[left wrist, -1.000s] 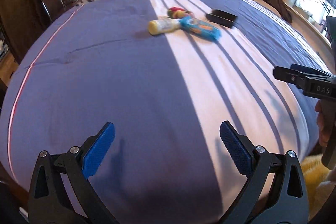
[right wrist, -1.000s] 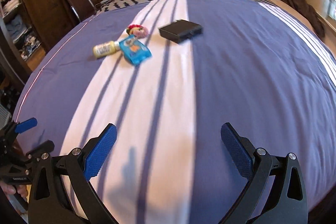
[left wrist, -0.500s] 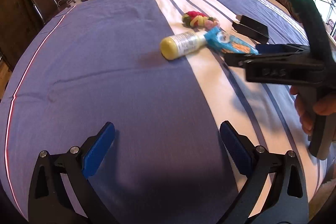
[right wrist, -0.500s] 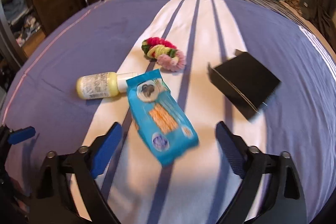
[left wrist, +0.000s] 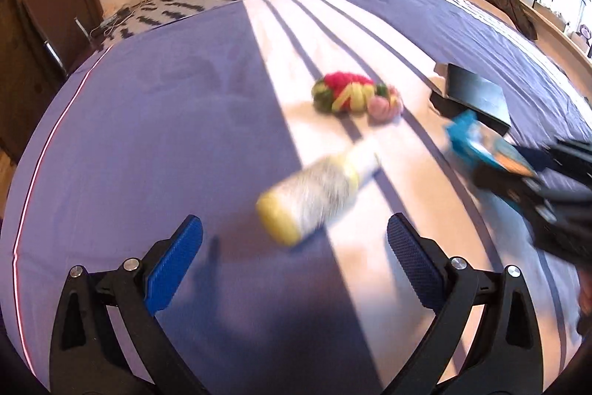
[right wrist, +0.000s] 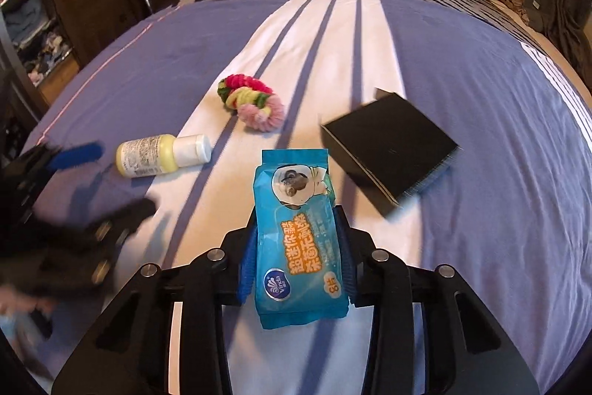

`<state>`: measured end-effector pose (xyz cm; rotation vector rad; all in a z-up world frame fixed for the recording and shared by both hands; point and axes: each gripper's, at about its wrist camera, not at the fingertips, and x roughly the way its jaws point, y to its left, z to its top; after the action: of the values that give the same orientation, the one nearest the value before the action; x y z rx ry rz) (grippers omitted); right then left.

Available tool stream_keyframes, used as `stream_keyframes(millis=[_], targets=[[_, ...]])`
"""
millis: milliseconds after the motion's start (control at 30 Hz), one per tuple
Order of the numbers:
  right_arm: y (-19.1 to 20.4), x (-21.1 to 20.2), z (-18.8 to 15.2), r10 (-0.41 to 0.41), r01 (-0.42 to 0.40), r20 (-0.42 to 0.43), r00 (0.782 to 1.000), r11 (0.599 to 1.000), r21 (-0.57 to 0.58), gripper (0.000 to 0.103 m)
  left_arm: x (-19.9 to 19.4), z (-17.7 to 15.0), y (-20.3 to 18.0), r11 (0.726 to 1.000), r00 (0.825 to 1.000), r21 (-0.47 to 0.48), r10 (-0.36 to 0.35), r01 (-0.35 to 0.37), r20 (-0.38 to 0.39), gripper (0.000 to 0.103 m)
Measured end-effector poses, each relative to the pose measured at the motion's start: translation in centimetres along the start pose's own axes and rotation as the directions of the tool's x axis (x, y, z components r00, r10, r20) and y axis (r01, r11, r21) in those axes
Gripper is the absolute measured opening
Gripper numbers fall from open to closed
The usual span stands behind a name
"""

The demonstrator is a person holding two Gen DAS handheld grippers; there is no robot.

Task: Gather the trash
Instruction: 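Grasp the blue wipes packet with the right tool while the left grasps the yellow bottle, then lower the wipes packet and yellow bottle into the floor bin and open both tools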

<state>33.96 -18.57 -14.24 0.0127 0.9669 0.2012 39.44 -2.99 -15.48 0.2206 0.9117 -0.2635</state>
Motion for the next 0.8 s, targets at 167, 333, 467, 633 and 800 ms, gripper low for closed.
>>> stream_keyframes(millis=[167, 333, 467, 633, 800], targets=[[-0.9, -1.6, -1.3, 0.010, -0.010, 0.013, 1.000, 1.000, 0.007, 0.038, 2.2, 0.9, -0.9, 0.997, 0.997, 0.019, -0.068, 0.069, -0.031, 0.074], [-1.2, -2.9, -2.2, 0.009, -0.009, 0.026, 1.000, 1.000, 0.011, 0.038, 1.6, 0.6, -1.5, 0.995, 0.995, 0.030, -0.095, 0.096, -0.031, 0.042], [-1.4, -4.3, -3.3, 0.015, -0.016, 0.036, 0.999, 0.999, 0.033, 0.038, 0.3, -0.5, -2.4, 0.995, 0.995, 0.051, -0.087, 0.089, -0.038, 0.032], [-1.3, -6.4, -5.3, 0.028, -0.030, 0.043, 0.999, 0.998, 0.048, 0.037, -2.8, -2.7, -3.2, 0.994, 0.995, 0.044, -0.102, 0.103, -0.013, 0.030], [-0.7, -9.0, -8.4, 0.046, -0.050, 0.059, 0.997, 0.996, 0.068, 0.037, -7.4, -6.3, -4.6, 0.993, 0.993, 0.040, -0.114, 0.113, 0.025, 0.029]])
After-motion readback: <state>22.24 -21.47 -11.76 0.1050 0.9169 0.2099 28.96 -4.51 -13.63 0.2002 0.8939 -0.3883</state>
